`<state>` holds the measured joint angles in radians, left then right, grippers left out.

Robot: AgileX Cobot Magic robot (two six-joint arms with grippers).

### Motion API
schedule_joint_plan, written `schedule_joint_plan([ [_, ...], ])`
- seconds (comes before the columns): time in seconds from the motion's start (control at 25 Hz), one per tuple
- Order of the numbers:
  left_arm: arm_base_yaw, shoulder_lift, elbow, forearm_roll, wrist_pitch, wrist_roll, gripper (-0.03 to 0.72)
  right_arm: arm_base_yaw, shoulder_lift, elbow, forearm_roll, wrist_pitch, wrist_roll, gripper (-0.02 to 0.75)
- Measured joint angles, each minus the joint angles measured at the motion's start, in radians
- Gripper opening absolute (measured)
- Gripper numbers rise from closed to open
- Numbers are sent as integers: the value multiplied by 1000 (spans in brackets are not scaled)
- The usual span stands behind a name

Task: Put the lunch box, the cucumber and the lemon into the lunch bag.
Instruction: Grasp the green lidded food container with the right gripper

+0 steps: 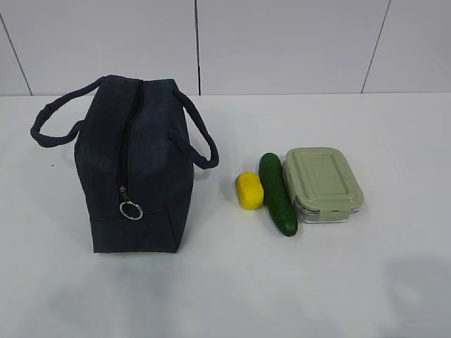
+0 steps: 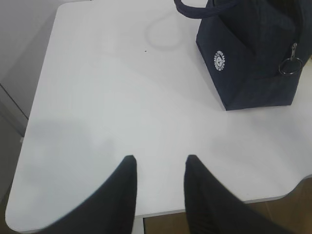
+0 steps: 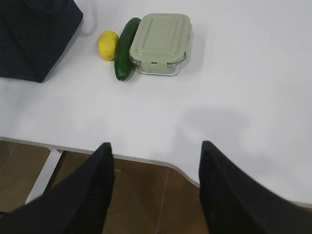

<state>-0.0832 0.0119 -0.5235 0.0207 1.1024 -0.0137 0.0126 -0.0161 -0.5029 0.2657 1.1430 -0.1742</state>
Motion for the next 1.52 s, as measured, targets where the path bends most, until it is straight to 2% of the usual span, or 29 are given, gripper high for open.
schedule_joint_plan([
  [0.12,0,0,0,0,0,0,235,0,0,-20,38,4,25,398],
  [0.52,0,0,0,0,0,0,235,0,169,-25,306,2,29,390],
  [0.88,0,0,0,0,0,0,235,0,376,-25,473,-4,-93,390],
  [1.52,0,0,0,0,0,0,235,0,409,-25,502,46,-150,390],
])
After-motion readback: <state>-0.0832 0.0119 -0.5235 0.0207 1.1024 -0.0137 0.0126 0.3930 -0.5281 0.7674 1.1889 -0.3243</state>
